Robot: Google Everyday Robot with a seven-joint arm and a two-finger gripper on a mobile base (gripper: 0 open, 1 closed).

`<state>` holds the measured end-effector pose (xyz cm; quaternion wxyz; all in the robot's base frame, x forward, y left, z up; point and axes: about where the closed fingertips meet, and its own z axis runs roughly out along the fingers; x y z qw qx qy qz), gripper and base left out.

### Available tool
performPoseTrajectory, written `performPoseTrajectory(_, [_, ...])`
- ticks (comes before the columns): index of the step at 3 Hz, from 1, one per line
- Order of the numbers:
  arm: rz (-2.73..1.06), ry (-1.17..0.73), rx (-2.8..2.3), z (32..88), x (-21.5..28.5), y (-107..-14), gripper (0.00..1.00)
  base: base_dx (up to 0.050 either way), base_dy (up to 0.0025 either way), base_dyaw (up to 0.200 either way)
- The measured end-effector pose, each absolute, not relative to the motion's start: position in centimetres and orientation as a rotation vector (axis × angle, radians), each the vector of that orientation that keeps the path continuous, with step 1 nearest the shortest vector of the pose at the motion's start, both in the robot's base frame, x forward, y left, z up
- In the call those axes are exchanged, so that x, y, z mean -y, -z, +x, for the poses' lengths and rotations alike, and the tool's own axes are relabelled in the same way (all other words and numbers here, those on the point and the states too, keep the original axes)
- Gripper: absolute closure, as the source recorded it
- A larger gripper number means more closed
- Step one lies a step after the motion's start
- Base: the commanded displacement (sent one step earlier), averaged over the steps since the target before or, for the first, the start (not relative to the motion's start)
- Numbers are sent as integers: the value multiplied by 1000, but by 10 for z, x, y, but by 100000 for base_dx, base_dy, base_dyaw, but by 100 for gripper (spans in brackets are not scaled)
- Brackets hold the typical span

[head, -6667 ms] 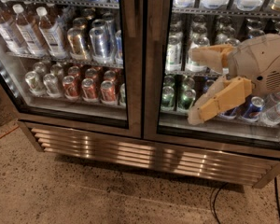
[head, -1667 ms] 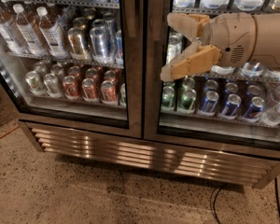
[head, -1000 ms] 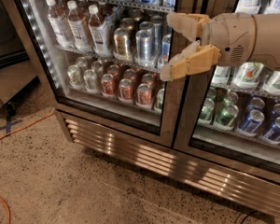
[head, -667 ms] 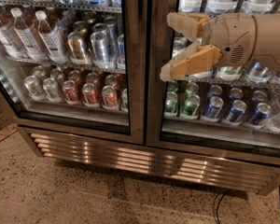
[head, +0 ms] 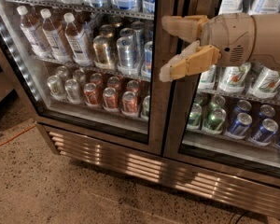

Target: Open left fridge door

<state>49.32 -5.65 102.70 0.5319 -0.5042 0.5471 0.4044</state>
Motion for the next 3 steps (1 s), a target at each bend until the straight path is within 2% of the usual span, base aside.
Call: performPoseTrajectory(3, [-1129,-952,-1328,492,63,-1030,0,0,0,0])
